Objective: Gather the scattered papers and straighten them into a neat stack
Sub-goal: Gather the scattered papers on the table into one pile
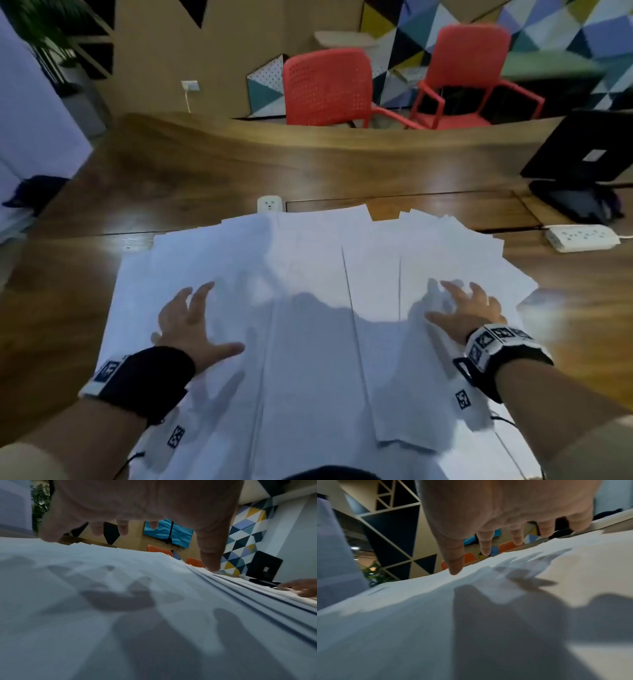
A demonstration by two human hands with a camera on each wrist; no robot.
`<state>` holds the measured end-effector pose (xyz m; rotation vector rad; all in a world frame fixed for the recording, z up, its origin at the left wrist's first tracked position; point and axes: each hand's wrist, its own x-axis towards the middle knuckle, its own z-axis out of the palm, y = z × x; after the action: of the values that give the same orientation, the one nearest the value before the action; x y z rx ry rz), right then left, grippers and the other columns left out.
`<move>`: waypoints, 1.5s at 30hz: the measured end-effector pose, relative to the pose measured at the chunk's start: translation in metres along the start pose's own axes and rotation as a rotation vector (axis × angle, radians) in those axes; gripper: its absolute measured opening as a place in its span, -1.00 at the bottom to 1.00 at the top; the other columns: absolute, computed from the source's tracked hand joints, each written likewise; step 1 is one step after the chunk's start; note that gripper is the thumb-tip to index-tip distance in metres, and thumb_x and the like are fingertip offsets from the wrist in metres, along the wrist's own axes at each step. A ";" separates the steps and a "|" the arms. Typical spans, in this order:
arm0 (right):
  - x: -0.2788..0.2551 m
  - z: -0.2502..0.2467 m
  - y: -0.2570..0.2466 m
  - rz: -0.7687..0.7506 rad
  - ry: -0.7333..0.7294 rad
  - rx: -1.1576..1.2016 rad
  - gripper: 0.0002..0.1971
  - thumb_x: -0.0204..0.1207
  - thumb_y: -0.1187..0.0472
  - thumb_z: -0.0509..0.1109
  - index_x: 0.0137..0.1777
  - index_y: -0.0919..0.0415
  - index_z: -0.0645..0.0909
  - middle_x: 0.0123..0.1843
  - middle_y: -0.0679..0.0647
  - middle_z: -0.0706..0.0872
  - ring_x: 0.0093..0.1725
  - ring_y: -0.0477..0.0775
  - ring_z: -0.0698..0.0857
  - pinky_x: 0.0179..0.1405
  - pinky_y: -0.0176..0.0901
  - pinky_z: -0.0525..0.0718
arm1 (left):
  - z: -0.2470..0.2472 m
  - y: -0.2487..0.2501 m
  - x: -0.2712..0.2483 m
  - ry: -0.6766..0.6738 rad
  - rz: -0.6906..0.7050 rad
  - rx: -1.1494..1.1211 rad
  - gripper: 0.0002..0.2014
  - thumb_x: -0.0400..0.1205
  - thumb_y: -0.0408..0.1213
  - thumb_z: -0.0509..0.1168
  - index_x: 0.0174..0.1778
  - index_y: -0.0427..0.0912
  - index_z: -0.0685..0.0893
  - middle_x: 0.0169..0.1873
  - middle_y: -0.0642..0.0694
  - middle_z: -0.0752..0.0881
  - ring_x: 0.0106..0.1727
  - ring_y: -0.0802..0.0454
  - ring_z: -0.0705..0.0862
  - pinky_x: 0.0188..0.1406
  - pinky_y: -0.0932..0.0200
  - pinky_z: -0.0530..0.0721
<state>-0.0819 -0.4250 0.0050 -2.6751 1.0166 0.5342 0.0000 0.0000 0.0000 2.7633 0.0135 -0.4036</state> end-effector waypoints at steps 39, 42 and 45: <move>0.024 -0.019 0.061 0.529 -0.032 0.479 -0.23 0.24 -0.24 0.53 0.30 0.25 0.44 -0.14 0.30 0.61 -0.28 0.39 0.68 -0.54 0.16 0.68 | -0.037 -0.046 0.043 0.072 -0.601 -0.312 0.01 0.31 0.16 0.48 0.49 -0.41 0.22 0.39 -0.46 0.48 0.24 -0.49 0.56 -0.11 -0.18 0.56; 0.027 -0.021 0.061 0.433 -0.047 0.407 -0.21 0.30 -0.20 0.52 0.40 0.32 0.46 0.12 0.34 0.64 -0.17 0.31 0.64 -0.33 0.12 0.66 | -0.034 -0.039 0.040 -0.021 -0.488 -0.381 -0.26 0.42 0.04 0.45 0.38 -0.39 0.44 0.33 -0.40 0.58 0.21 -0.39 0.59 -0.09 -0.03 0.48; 0.028 -0.016 0.063 0.352 -0.092 0.330 -0.22 0.31 -0.20 0.49 0.40 0.32 0.51 0.39 0.32 0.58 0.14 0.34 0.61 0.11 0.12 0.57 | -0.033 -0.039 0.033 -0.068 -0.381 -0.505 -0.57 0.38 -0.13 0.52 0.07 -0.28 0.63 0.06 -0.28 0.70 -0.04 -0.21 0.63 -0.06 0.03 0.49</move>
<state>-0.1016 -0.4933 0.0030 -2.1778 1.4204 0.4962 0.0383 0.0461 0.0071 2.2389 0.5532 -0.5087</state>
